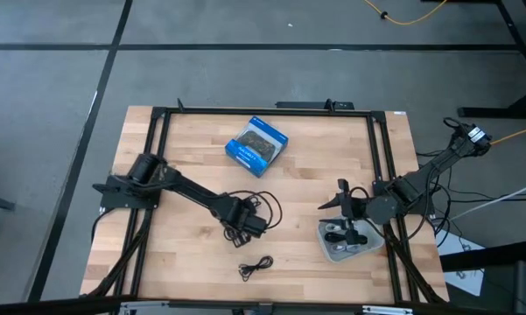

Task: Pick and place USB-C Cables
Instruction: Put the black and white charger cable into the gray bin

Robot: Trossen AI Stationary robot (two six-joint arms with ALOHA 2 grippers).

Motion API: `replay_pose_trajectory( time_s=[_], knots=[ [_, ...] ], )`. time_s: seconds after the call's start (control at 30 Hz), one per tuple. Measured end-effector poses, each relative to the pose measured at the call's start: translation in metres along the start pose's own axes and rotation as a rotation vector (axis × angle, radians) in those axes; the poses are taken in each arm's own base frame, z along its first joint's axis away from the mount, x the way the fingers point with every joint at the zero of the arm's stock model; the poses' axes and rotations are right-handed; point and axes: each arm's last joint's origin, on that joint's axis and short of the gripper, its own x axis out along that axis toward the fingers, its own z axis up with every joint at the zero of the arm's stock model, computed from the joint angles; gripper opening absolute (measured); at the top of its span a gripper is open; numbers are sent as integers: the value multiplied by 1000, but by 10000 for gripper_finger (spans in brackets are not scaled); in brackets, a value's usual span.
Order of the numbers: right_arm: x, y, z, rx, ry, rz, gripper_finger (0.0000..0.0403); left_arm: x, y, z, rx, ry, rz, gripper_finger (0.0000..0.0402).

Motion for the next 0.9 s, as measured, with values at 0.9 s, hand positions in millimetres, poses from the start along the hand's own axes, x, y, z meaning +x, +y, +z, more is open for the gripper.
replay_pose_trajectory(
  time_s=[0.9],
  knots=[
    [0, 0, 3, 34, -38, -25, 171, -114, -5, 24, 166, -576, 23, 14]
  ],
)
